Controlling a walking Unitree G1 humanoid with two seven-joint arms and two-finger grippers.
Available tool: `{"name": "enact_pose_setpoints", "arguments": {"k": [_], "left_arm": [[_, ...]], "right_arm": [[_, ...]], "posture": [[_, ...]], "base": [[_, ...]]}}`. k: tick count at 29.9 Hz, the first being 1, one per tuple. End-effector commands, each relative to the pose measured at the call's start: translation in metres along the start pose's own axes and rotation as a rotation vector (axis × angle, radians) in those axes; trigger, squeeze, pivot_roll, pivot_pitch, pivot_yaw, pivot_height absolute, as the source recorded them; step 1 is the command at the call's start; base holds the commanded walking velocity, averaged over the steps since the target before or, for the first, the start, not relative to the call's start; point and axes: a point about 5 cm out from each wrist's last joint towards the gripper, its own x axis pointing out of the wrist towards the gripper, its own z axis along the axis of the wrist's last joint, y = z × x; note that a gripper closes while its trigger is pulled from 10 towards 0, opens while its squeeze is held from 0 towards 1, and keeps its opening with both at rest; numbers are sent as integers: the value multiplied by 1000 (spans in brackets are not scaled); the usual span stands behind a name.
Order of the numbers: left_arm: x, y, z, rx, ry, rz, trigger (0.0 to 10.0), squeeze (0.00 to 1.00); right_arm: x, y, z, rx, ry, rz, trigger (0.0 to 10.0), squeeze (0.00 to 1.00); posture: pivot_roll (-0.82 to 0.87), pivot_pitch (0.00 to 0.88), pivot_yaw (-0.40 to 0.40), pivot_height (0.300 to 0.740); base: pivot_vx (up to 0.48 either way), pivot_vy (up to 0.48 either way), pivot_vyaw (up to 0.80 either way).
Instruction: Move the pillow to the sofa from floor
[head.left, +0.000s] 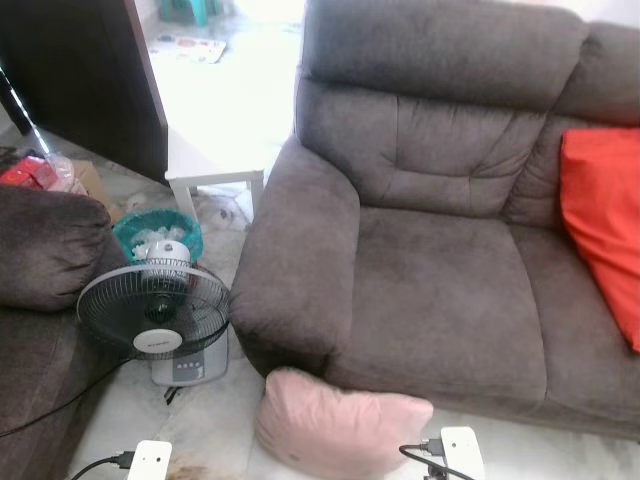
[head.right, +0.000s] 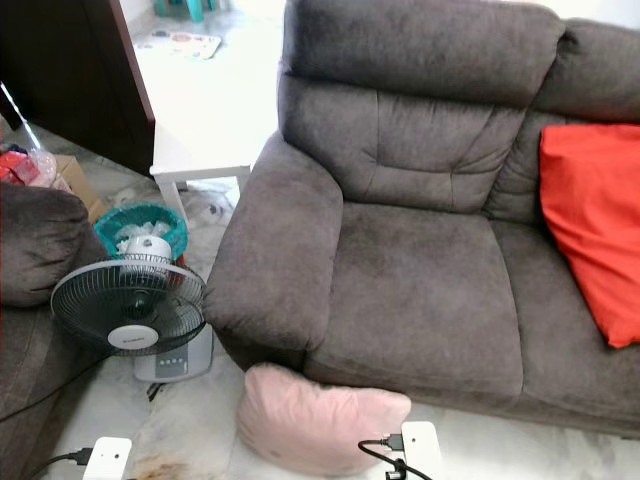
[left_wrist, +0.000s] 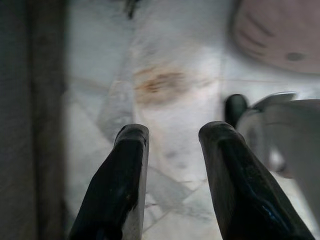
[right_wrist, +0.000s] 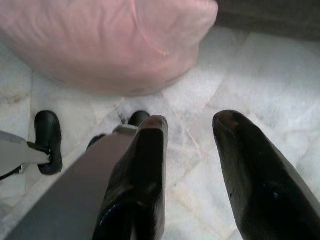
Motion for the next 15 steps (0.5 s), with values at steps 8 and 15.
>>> {"name": "enact_pose_setpoints", "arguments": {"k": [8, 15], "left_arm": [[1, -6, 9, -1, -50, -25, 10000, 0], [5, 4, 51, -24, -237, 40, 10000, 0]], "right_arm": [[-1, -7, -3, 38, -18, -28, 10000, 0], [-4, -7, 5, 169, -163, -51, 10000, 0]], "posture": [[144, 97, -58, 740], [153, 96, -59, 740]], "base": [[0, 0, 0], [0, 0, 0]]}}
